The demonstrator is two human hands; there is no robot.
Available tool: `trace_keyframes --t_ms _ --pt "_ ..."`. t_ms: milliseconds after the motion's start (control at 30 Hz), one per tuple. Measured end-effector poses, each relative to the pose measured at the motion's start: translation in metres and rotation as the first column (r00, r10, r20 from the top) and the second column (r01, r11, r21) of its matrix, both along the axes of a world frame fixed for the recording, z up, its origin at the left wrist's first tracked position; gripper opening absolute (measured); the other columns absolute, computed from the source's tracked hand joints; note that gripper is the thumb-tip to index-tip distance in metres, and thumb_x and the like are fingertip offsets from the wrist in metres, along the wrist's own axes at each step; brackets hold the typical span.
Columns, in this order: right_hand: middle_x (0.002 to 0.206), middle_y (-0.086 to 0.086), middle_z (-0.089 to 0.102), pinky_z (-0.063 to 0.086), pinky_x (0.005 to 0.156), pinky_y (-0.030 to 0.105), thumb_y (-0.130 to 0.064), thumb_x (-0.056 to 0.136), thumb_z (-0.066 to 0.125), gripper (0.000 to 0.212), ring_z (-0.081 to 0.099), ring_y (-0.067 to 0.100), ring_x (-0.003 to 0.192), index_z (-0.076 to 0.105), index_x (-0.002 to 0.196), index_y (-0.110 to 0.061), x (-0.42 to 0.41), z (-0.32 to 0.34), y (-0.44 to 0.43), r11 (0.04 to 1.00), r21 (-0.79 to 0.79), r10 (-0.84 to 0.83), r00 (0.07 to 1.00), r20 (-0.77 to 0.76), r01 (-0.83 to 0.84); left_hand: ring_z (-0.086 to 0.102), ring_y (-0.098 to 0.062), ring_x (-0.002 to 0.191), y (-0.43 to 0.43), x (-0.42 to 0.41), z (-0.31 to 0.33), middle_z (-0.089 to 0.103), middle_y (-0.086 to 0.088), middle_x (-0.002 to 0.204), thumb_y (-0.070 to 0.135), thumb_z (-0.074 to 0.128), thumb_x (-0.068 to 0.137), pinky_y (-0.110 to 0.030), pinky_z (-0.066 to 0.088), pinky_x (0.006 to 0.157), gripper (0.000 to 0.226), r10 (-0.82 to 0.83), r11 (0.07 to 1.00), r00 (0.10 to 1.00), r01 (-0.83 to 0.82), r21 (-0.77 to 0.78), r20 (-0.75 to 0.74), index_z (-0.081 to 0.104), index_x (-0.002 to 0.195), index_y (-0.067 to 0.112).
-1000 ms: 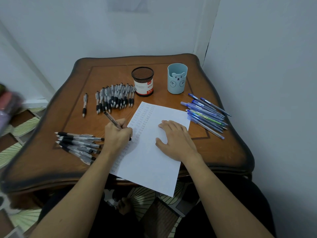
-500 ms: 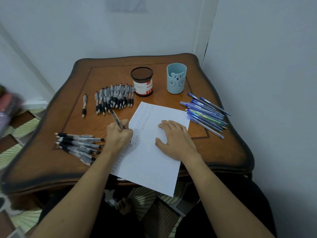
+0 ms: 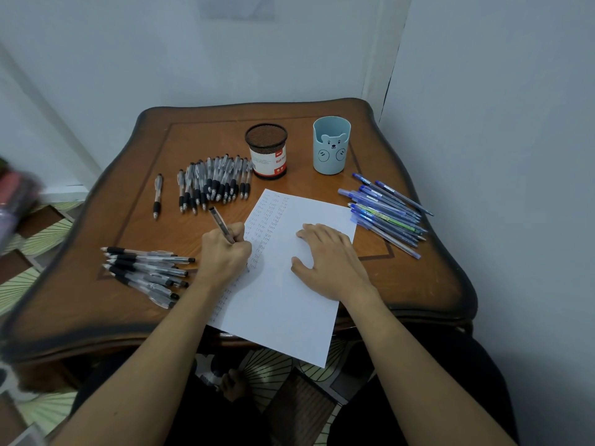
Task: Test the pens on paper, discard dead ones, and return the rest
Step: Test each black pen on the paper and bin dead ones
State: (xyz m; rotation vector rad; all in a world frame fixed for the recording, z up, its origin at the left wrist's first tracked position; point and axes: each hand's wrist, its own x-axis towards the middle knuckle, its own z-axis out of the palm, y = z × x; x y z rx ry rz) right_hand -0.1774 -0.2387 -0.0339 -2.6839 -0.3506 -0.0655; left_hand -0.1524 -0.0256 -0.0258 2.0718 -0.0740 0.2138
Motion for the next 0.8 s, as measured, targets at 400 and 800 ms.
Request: trace_keyframes --t_ms 400,800 --pt "0.156 -0.006 0.037 0.015 0.121 0.036 -0.048 0.097 0.047 0.054 0.027 0.012 0.145 0.043 0.145 -0.024 -0.0003 -0.0004 0.0006 1.0 0.007 0.0 1.0 0.008 0.0 0.028 -0.016 0.051 -0.0009 -0.0002 0.0002 0.029 -0.001 0.051 -0.018 0.048 0.07 -0.029 0.024 0.049 0.042 -0.013 1.0 1.0 0.013 0.01 -0.004 0.029 0.052 0.015" --pt "0.156 -0.006 0.036 0.015 0.12 0.035 -0.048 0.097 0.047 0.054 0.027 0.012 0.145 0.043 0.145 -0.024 0.0 -0.0003 0.0005 1.0 0.003 -0.003 1.0 0.009 0.003 0.029 -0.015 0.051 0.0004 -0.0012 -0.0031 0.03 -0.001 0.052 -0.015 0.051 0.069 -0.031 0.025 0.049 0.04 -0.062 0.998 0.998 0.062 -0.018 -0.007 0.032 0.053 0.015"
